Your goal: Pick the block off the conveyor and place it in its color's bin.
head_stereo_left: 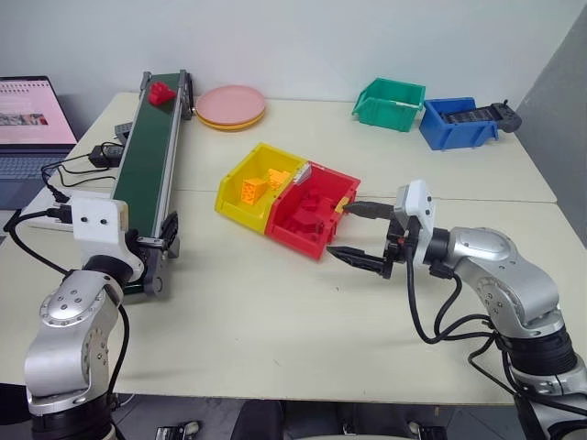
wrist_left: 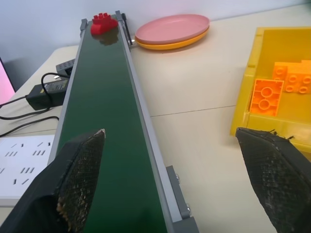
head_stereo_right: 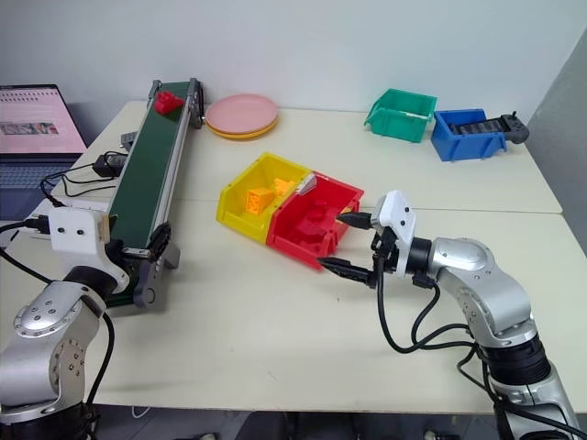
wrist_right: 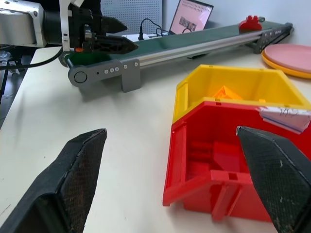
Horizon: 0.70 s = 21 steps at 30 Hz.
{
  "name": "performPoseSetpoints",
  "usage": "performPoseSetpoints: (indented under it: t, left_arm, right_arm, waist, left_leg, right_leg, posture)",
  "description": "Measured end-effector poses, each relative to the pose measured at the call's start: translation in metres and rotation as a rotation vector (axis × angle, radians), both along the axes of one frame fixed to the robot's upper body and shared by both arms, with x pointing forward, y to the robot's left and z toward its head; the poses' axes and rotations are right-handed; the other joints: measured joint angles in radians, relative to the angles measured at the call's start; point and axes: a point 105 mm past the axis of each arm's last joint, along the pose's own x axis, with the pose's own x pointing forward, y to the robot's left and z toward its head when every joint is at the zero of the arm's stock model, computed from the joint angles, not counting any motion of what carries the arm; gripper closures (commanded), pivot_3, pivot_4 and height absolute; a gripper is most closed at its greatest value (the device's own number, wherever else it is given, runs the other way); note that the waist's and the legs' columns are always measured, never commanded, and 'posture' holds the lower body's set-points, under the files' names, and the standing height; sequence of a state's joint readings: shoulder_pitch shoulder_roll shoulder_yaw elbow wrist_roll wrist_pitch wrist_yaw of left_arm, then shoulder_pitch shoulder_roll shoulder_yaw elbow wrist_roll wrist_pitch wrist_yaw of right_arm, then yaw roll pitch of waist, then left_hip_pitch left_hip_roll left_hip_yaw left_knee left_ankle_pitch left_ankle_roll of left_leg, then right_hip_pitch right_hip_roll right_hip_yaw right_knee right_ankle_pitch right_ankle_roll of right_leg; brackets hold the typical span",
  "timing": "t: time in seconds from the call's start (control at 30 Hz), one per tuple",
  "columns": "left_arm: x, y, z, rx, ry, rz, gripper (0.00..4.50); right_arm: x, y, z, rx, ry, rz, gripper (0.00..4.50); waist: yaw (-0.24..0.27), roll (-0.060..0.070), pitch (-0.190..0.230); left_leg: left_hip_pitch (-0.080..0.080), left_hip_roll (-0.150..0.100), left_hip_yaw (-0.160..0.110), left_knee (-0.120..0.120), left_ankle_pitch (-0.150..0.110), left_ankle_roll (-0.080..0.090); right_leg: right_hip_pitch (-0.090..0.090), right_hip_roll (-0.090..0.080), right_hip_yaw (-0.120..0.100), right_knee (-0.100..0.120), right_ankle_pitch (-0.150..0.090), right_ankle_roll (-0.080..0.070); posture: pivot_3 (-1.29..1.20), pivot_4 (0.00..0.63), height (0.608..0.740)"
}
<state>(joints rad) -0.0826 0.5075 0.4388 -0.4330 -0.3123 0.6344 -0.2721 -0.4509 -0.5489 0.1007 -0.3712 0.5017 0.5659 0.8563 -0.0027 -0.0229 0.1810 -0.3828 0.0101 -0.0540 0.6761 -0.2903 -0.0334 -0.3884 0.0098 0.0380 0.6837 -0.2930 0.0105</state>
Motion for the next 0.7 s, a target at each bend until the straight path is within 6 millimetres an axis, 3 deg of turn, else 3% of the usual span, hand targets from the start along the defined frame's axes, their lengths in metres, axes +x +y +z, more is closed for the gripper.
performPoseSetpoints:
  t: [0.7]
  left_arm:
    - [-0.014,0.019,-0.009,-0.018,0.055,0.055,0.02]
  right_arm:
    - [-0.002,0.005,0.008,-0.030,-0.011,0.087,0.00]
  waist:
    - [-0.001,0.000,0.000]
  left_leg:
    - [0.000,0.000,0.000,0.000,0.000,0.000]
  right_leg:
    - [0.000,0.000,0.000,-0.001,0.000,0.000]
  posture:
    - [0.00,0.150,0.740]
